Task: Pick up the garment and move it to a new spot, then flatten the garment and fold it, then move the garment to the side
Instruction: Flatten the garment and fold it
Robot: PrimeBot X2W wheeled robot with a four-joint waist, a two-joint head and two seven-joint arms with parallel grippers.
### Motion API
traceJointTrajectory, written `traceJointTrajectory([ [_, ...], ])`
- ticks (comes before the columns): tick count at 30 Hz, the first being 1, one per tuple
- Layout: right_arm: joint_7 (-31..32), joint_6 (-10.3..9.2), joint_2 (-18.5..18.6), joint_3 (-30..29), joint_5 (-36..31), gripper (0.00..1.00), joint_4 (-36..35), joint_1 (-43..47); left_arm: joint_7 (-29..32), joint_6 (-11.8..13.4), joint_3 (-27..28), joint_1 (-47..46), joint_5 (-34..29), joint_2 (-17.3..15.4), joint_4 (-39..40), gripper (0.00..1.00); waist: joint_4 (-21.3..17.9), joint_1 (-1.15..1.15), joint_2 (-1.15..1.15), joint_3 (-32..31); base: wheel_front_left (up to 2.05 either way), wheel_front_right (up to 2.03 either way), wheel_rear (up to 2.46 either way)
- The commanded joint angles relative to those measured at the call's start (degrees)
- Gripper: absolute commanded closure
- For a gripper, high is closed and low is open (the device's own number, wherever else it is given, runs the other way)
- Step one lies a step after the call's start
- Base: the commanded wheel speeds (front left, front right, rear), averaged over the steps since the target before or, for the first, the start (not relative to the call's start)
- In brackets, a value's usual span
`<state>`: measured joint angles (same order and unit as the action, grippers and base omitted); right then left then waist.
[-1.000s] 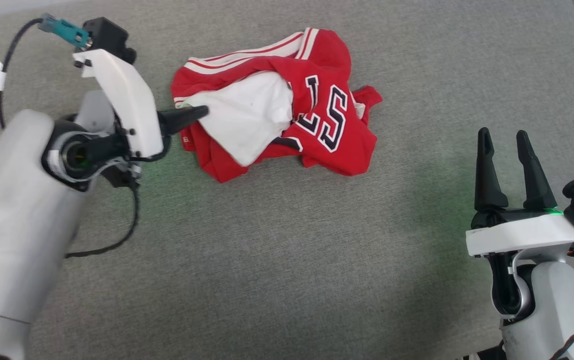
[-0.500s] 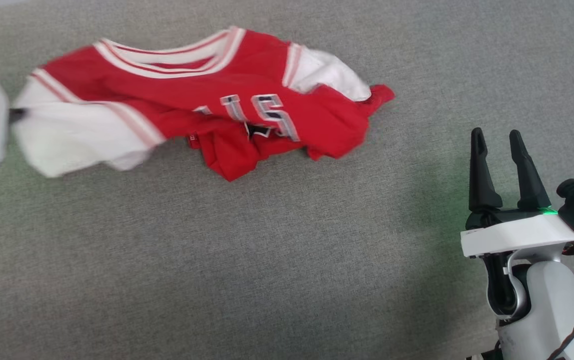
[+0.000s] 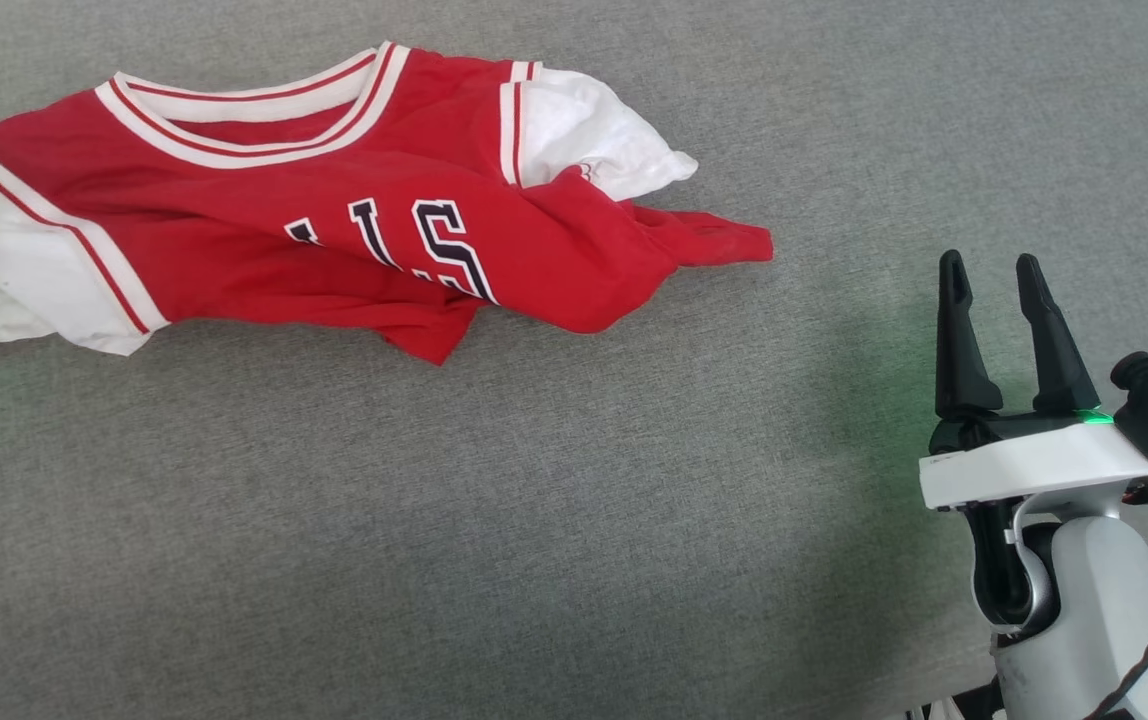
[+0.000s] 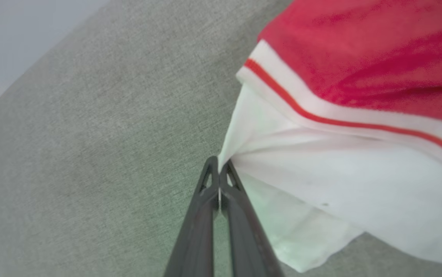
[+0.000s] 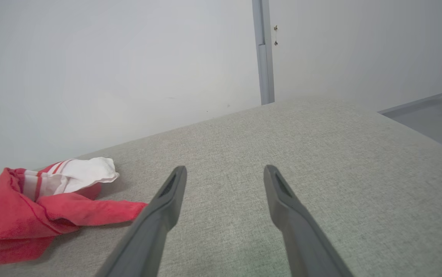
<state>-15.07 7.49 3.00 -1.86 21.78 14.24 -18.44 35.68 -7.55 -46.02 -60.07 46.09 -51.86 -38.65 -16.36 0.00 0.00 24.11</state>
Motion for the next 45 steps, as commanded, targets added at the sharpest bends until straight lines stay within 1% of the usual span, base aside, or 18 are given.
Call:
traceJointTrajectory([
  [1,-0.12,0.00,-0.07,0.08,-0.68,0.00,0.02,-0.70,-1.72,0.16,0.07,-0.81,0.54,0.92,-1.24,1.00,0.24,0.00,0.00,-0.12,0.00,0.00,0.00],
  [2,-0.12,0.00,-0.07,0.11,-0.96,0.00,0.07,-0.77,-2.60,0.16,0.18,-0.71,1.34,1.54,-2.01,1.00,0.43,0.00,0.00,-0.23,0.00,0.00,0.00],
  [3,-0.12,0.00,-0.06,0.09,-1.17,0.00,0.11,-0.75,-3.57,0.16,0.47,-0.57,2.31,2.32,-2.66,0.88,0.75,0.00,0.00,-0.44,0.00,0.00,0.00],
  [4,-0.12,0.00,-0.07,0.15,-1.56,0.00,0.15,-0.71,-4.83,0.16,0.67,-0.57,2.80,2.85,-3.02,0.72,1.07,0.00,0.00,-0.61,0.00,0.00,0.00],
  [5,-0.12,0.00,-0.06,0.22,-1.79,0.00,0.22,-0.73,-5.99,0.15,0.90,-0.55,3.44,3.26,-3.49,0.14,1.39,0.00,0.00,-0.78,0.00,0.00,0.00],
  [6,-0.12,0.00,-0.05,0.10,-2.28,0.00,0.28,-0.76,-7.21,0.15,0.92,-0.33,4.13,3.83,-3.81,0.00,1.85,0.00,0.00,-1.07,0.00,0.00,0.00],
  [12,-0.12,0.00,0.72,0.86,-5.57,0.00,1.75,-1.30,-17.35,0.15,1.42,2.51,6.44,5.54,-3.41,0.00,5.33,0.00,0.00,-3.21,0.00,0.00,0.00],
  [17,-0.11,0.00,4.48,3.97,-6.70,0.00,4.22,-2.75,-28.89,0.15,3.69,8.05,9.68,8.59,-2.20,0.00,9.07,0.00,0.00,-5.40,0.00,0.00,0.00],
  [20,1.09,0.00,7.71,6.45,-6.89,0.00,5.67,-4.39,-36.78,1.33,5.00,12.73,10.59,11.65,-0.84,0.00,11.63,0.00,0.00,-6.44,0.00,0.00,0.00],
  [21,1.09,0.00,7.71,6.45,-6.89,0.00,5.67,-4.39,-36.78,1.33,5.00,12.73,10.59,11.65,-0.84,0.00,11.63,0.00,0.00,-6.44,0.00,0.00,0.00],
  [22,1.75,0.00,8.75,7.20,-6.88,0.00,5.88,-5.04,-39.11,1.70,5.19,14.66,10.99,12.77,-0.26,0.00,12.47,0.00,0.00,-6.66,0.00,0.00,0.00],
  [25,4.72,0.00,11.98,9.21,-6.41,0.00,6.63,-6.63,-46.15,3.90,6.09,19.62,11.60,15.98,1.26,0.00,15.41,0.00,0.00,-7.31,0.00,0.00,0.00],
  [27,6.91,-0.01,13.90,10.37,-5.34,0.00,6.94,-7.96,-48.88,5.38,6.33,22.44,11.00,18.30,2.49,0.00,17.51,0.00,0.00,-7.49,0.00,0.00,0.00],
  [31,12.78,-0.01,18.26,12.82,-1.17,0.00,8.20,-10.69,-50.89,7.48,8.60,27.19,8.28,22.11,6.67,0.00,21.42,0.00,0.00,-7.52,0.00,0.00,0.00],
  [34,17.21,-0.01,21.97,14.91,2.15,0.00,9.42,-13.43,-50.88,9.19,15.16,31.40,3.18,25.09,13.01,0.00,24.37,0.00,0.00,-7.10,0.00,0.00,0.00],
  [38,23.78,-0.01,26.39,18.47,6.42,0.00,10.91,-17.99,-50.91,10.00,22.45,37.62,-4.85,29.02,20.11,0.00,27.53,0.00,0.00,-5.94,0.00,0.00,0.00],
  [41,30.69,-0.01,30.30,22.19,9.81,0.00,11.92,-22.06,-50.91,9.05,25.55,41.21,-9.64,31.91,23.39,0.00,29.59,0.00,0.00,-4.45,0.00,0.00,0.00],
  [45,41.37,-0.01,34.63,26.46,14.35,0.00,13.21,-28.22,-50.93,7.19,28.97,42.68,-13.29,34.51,25.31,0.00,31.87,0.00,0.00,-1.48,0.00,0.00,0.00],
])
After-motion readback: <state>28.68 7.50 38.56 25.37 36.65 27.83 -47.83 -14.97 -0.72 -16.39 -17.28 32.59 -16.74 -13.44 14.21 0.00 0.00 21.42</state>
